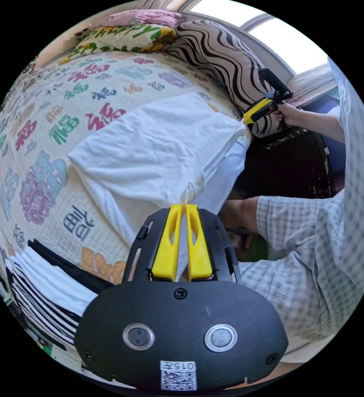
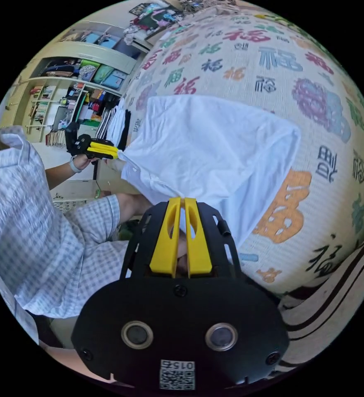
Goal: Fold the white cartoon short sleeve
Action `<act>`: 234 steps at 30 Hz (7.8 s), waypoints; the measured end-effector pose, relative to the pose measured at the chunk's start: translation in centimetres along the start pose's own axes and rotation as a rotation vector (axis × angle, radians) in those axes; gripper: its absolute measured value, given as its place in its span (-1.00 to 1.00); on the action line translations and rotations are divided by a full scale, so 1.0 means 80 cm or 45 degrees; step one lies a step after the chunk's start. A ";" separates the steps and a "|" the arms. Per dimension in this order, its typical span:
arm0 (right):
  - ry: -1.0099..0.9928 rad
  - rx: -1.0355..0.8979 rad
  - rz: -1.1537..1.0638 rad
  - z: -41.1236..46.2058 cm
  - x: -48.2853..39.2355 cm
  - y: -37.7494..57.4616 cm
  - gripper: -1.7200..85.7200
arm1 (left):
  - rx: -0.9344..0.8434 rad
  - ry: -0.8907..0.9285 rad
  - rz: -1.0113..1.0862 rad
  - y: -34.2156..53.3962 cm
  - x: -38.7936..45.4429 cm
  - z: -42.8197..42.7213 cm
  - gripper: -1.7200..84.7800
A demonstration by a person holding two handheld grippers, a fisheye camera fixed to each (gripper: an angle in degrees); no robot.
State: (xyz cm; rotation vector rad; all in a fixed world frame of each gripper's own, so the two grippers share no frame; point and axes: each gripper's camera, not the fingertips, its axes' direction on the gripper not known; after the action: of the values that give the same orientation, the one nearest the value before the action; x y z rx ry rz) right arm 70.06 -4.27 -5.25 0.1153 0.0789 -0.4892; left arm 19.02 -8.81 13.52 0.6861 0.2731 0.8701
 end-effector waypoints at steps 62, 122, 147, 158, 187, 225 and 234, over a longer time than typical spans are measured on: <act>-0.164 0.732 0.529 0.071 0.263 0.278 -0.75 | 0.725 0.192 -0.997 0.426 -0.165 -0.074 -0.78; -0.353 0.765 0.597 0.266 0.217 0.427 -0.79 | 0.625 0.307 -0.912 0.744 0.016 -0.043 -0.78; 0.344 0.535 0.484 0.326 0.018 0.243 -0.82 | 0.596 -0.025 -0.913 0.815 0.119 -0.092 -0.77; 0.288 0.432 -0.147 0.399 -0.199 -0.118 -0.78 | 0.673 0.009 -1.163 0.859 0.105 -0.093 -0.74; 0.531 -0.060 -0.363 0.485 -0.363 -0.482 -0.97 | 0.937 -0.104 -1.145 0.888 0.173 -0.144 -0.98; -0.231 0.477 -0.020 0.095 0.185 -0.137 -0.93 | 0.216 -0.004 0.099 0.148 0.360 0.203 -0.83; -0.248 0.463 -0.020 0.070 0.190 -0.075 -0.75 | 0.370 0.279 0.360 0.101 0.244 0.095 -0.75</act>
State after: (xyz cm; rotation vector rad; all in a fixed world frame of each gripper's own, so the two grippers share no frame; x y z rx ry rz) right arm 80.89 -17.34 -1.82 0.4225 -0.2016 -0.5250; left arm 30.02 6.65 25.50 0.9144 0.5145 1.1922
